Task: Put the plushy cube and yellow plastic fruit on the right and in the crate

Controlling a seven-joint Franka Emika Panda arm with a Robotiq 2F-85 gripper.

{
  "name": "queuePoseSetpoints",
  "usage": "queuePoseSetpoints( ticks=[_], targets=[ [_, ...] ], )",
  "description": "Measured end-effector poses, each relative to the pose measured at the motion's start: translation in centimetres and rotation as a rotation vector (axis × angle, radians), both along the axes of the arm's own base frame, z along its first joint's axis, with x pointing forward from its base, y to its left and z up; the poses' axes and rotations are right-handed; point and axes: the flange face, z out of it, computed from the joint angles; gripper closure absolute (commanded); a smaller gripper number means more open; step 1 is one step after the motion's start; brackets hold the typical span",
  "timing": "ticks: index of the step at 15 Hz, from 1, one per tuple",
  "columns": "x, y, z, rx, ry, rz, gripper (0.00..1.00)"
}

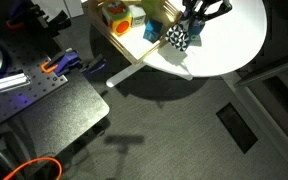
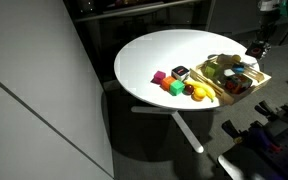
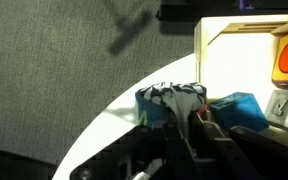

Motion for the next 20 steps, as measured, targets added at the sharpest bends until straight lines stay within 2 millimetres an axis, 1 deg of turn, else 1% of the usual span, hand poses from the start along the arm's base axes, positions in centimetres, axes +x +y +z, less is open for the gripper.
queuePoseSetpoints(
  ticks=[3,8,9,10,11,13,14,17,18,20],
  targets=[
    [1.4,1.9,0.7,-0.001,-0.017,0.039,0.94],
    [3.2,5.8,0.3,0.008,-0.023,0.11,0.93],
    [3.5,6.5,0.1,0.009,-0.023,0.123,0.6],
    [3.7,7.1,-0.2,0.009,-0.019,0.138,0.59],
    [3.9,7.7,-0.6,0.009,-0.014,0.151,0.53],
    [4.1,8.6,-1.4,0.005,0.0,0.176,0.35],
    [4.1,8.8,-1.8,0.004,0.005,0.184,0.28],
    [4.3,9.2,-2.5,0.0,0.005,0.199,0.04],
    [4.4,9.3,-2.6,-0.001,-0.002,0.202,0.01],
    [4.7,9.3,-2.5,-0.004,-0.017,0.205,0.0]
  ],
)
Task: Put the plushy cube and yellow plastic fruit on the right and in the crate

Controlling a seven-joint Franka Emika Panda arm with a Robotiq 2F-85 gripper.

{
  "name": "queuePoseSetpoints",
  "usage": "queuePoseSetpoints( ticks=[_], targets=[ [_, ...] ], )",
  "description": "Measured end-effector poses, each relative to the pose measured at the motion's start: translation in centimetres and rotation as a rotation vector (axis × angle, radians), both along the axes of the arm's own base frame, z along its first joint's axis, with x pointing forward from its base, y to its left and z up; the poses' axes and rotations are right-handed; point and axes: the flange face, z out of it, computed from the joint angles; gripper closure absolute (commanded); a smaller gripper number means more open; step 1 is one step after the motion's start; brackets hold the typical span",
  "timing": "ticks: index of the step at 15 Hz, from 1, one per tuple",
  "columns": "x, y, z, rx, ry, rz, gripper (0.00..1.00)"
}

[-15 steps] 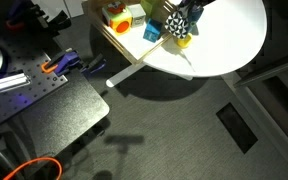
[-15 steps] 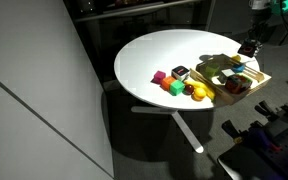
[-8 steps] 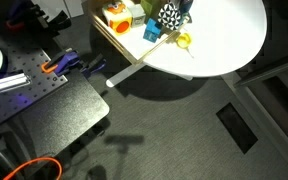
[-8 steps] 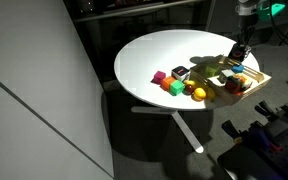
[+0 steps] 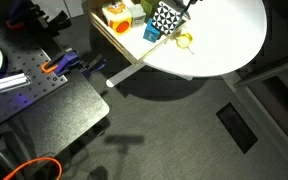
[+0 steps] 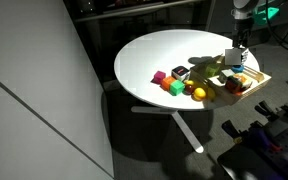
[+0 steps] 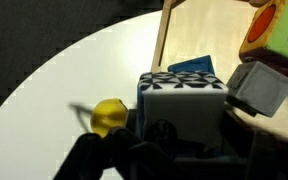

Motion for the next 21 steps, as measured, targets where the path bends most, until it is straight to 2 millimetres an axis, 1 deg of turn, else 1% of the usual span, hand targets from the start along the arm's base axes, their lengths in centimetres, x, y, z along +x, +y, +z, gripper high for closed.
queuePoseSetpoints(
  ticks=[6,11,13,16,21],
  targets=[
    [0.9,-0.1,0.7,-0.006,-0.056,-0.008,0.0],
    [1.7,-1.0,2.0,-0.018,-0.095,-0.054,0.0],
    [1.8,-1.8,2.4,-0.029,-0.106,-0.084,0.0],
    [1.4,-3.6,2.8,-0.051,-0.115,-0.145,0.0],
    [0.3,-6.6,2.5,-0.078,-0.114,-0.246,0.0]
  ],
)
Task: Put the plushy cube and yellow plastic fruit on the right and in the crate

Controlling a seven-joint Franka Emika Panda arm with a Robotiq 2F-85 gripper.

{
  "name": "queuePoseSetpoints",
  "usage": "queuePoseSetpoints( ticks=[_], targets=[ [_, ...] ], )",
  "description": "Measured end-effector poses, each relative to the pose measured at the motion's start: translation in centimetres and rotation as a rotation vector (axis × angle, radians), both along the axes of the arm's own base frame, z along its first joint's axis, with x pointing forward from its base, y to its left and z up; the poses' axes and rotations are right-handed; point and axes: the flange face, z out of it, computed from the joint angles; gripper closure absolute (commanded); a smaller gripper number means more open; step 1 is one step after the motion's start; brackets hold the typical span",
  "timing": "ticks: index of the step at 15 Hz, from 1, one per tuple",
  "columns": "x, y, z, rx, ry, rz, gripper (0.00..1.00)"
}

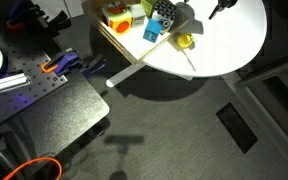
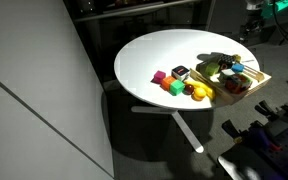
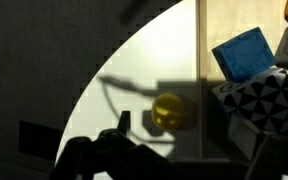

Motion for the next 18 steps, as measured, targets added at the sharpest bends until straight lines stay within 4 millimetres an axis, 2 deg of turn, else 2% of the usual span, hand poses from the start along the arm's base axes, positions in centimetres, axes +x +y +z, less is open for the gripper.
queuePoseSetpoints(
  ticks=[5,9,18],
  targets=[
    [-0.7,-2.3,-1.2,-0.003,0.011,-0.045,0.0],
    [-0.6,-3.5,-2.9,-0.008,0.008,-0.059,0.0],
    [0.6,-3.9,-6.8,-0.015,0.009,-0.082,0.0]
  ],
)
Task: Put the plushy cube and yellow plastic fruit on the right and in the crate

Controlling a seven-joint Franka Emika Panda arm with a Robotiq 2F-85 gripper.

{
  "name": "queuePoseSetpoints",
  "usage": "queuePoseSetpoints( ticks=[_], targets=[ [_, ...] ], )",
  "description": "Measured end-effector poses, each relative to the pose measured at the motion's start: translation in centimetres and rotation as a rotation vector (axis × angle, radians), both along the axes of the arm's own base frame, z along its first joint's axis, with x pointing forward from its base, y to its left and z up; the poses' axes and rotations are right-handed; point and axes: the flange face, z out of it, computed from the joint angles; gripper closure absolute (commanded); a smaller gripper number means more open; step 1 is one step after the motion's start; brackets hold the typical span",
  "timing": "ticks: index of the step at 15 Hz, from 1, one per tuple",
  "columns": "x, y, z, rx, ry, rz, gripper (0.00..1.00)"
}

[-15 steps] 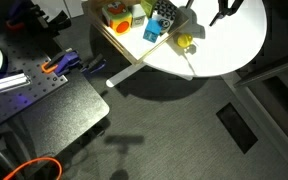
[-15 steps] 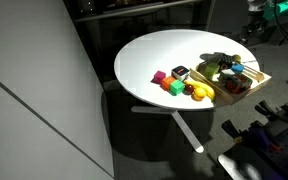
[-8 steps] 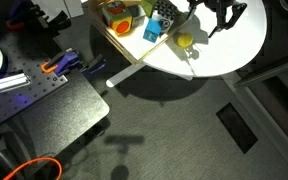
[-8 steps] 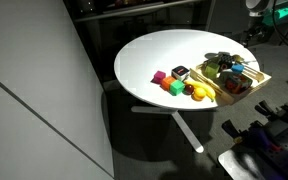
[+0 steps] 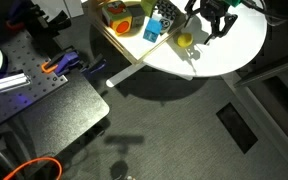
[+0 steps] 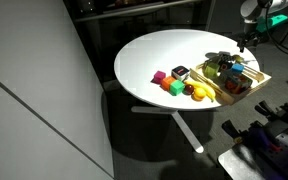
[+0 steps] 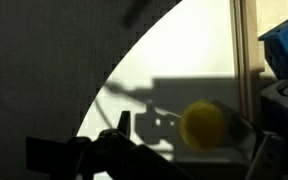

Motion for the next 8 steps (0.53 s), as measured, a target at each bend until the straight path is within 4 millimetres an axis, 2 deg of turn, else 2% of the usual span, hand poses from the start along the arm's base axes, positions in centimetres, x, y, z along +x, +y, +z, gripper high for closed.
queuePoseSetpoints(
  ticks=[8],
  targets=[
    [1.5,0.3,-1.6,0.014,-0.009,-0.006,0.0]
  ],
)
